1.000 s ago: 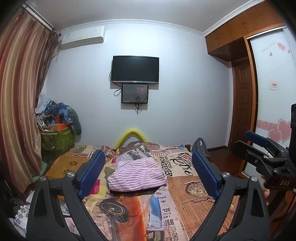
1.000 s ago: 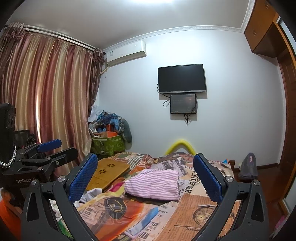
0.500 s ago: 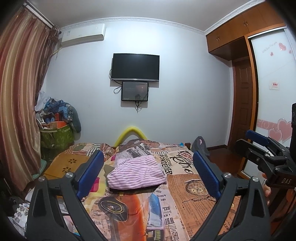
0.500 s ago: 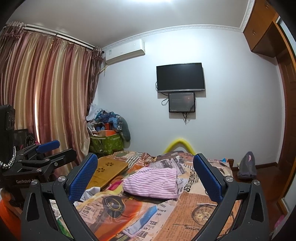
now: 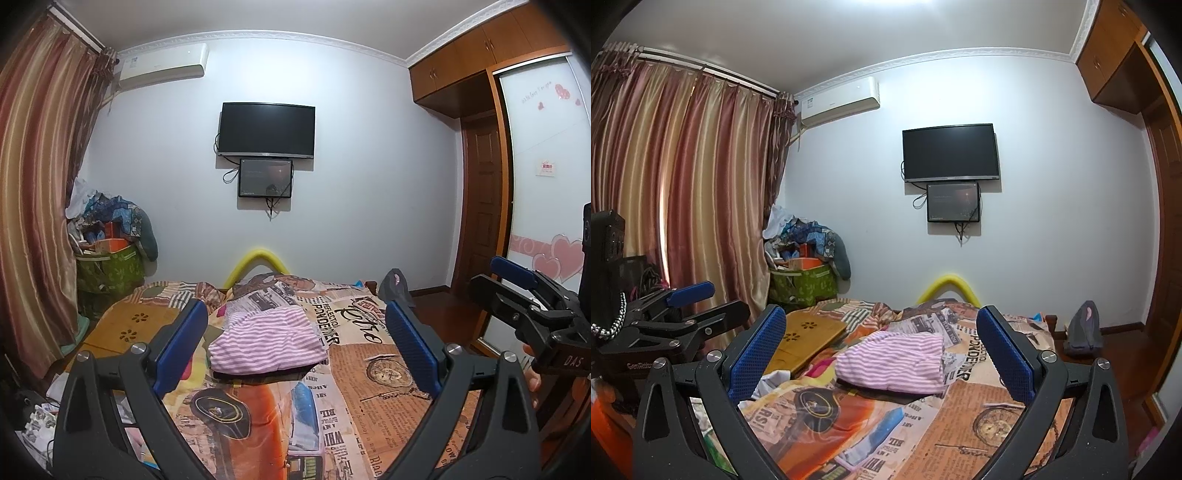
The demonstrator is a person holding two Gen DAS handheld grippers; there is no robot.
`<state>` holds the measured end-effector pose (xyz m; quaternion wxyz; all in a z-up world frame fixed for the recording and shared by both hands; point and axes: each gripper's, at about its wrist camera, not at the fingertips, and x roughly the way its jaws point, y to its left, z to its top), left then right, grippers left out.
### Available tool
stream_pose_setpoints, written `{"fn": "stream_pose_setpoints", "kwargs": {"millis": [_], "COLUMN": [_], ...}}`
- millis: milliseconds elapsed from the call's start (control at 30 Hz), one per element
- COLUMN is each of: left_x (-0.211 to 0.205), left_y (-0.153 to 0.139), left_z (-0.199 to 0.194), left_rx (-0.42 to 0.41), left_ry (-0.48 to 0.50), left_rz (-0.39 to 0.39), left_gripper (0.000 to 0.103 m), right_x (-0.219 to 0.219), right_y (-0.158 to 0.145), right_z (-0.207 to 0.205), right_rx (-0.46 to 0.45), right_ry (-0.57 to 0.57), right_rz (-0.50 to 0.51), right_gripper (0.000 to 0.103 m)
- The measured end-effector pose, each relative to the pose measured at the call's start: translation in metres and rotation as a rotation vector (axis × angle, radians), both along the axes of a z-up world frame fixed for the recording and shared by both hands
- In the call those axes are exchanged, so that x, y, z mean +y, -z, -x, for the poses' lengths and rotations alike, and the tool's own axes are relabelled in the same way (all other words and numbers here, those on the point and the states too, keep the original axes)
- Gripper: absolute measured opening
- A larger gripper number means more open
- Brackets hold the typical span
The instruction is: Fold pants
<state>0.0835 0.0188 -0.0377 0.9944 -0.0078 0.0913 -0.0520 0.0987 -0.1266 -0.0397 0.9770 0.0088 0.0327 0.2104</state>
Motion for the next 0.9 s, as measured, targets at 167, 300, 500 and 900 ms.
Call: {"fn": "stream_pose_setpoints", "kwargs": {"millis": [167,300,500,900], "left_x": [0.0010,0.0021,0.0028,0.0032], "left_y": [-0.0002,0.0004,0.0004,0.0025], "left_z": [-0.0019,-0.0027,-0.0038,-0.0066], "left_rx": [0.001,0.008,0.015,0.024], "left_ry": [0.006,0.010,0.011,0.021], "left_rz": [0.006,0.016,0.018,0.023], "left_gripper": [0.101,0.101,0.101,0.102], "right_x": [-0.0004,-0.0017,-0.0020,-0.0023], "right_y": [0.0006,0.0001,0.0009,0.0015], "right_z": [0.0002,-0.0004,-0.0015,-0.0050], "right_rx": [0.000,0.005,0.007,0.018], "right_ry": [0.000,-0.001,0.001,0.006], "right_rz": [0.000,-0.004,-0.004,-0.003], "right_gripper": [0.103,0.103,0.103,0.103]}}
